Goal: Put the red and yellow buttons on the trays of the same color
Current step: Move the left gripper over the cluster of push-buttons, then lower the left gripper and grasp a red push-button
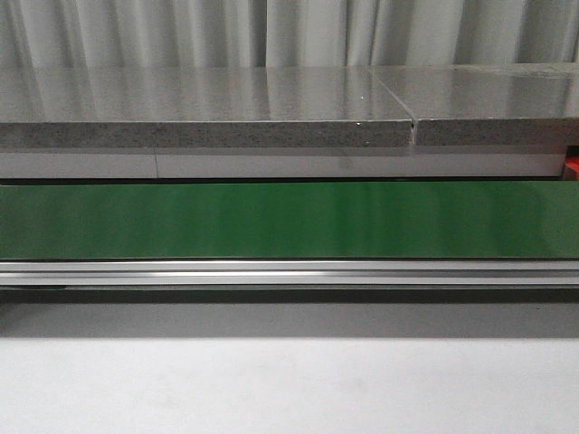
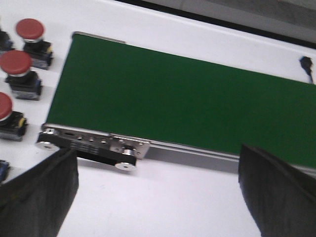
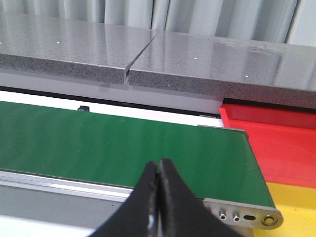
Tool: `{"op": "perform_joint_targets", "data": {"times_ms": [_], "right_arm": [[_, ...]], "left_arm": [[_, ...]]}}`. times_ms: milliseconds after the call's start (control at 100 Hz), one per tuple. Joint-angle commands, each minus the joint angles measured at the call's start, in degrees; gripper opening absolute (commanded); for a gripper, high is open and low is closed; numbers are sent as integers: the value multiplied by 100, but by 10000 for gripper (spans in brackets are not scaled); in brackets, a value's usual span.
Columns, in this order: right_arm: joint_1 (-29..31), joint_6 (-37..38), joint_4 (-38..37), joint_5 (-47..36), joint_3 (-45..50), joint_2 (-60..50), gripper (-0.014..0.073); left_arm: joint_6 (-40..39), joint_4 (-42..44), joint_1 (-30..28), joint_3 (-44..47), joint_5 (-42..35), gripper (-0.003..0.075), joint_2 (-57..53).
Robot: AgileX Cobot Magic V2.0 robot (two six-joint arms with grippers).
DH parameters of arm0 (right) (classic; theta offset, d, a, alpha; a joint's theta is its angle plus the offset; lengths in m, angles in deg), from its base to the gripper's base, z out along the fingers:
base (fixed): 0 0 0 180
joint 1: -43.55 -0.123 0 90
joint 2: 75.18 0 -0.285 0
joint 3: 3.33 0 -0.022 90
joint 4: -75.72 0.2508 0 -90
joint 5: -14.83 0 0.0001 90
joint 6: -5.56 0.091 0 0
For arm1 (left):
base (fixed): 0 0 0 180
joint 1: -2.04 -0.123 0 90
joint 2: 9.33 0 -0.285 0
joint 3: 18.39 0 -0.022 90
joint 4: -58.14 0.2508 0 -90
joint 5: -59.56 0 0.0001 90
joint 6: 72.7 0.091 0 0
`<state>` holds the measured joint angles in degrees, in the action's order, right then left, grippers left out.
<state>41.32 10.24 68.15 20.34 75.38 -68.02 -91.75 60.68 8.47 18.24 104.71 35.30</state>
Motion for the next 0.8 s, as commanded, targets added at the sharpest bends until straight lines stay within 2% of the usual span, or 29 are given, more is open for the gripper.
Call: {"op": "perform_joint_targets", "data": {"times_ms": [0, 110, 480, 790], "right_arm": [[-3, -13, -77, -456, -55, -84, -68], [-3, -13, -77, -456, -55, -84, -68], [-3, -13, -77, -456, -55, -84, -68], [-3, -13, -77, -456, -55, -84, -68]], "left_arm": [[-812, 740, -205, -207, -378, 652, 77], [-942, 1026, -592, -207, -354, 652, 217], [-921, 784, -2116, -207, -694, 652, 1592], [-862, 853, -2685, -207, -911, 652, 2630]]}}
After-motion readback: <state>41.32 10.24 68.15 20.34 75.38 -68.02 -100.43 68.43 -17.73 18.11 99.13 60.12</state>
